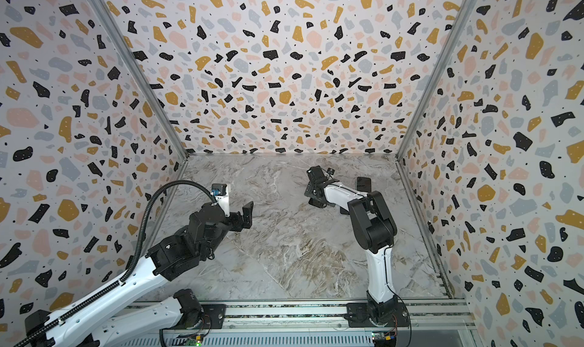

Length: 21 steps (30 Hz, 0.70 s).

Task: Take the phone out of the phone case
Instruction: 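Reach the right gripper over the nearest cased phone while the left arm rises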

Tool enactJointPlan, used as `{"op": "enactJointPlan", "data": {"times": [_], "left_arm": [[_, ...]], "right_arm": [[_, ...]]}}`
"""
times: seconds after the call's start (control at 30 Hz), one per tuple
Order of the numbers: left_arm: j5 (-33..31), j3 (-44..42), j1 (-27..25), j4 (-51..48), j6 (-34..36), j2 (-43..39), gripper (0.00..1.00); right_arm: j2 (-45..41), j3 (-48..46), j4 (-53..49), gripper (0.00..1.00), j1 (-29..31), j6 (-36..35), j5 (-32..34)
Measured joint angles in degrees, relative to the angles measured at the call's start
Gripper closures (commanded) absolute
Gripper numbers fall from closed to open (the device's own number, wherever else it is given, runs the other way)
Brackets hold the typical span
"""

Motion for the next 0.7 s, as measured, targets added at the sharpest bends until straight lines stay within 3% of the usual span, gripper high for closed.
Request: {"op": "enactJointPlan", "data": {"times": [0.7], "left_arm": [[-0.35, -0.02, 0.0, -0.04, 0.17, -0.85, 0.0]], "right_arm": [[4.83, 4.26, 0.57, 0.02, -0.61, -0.35, 0.07]]}}
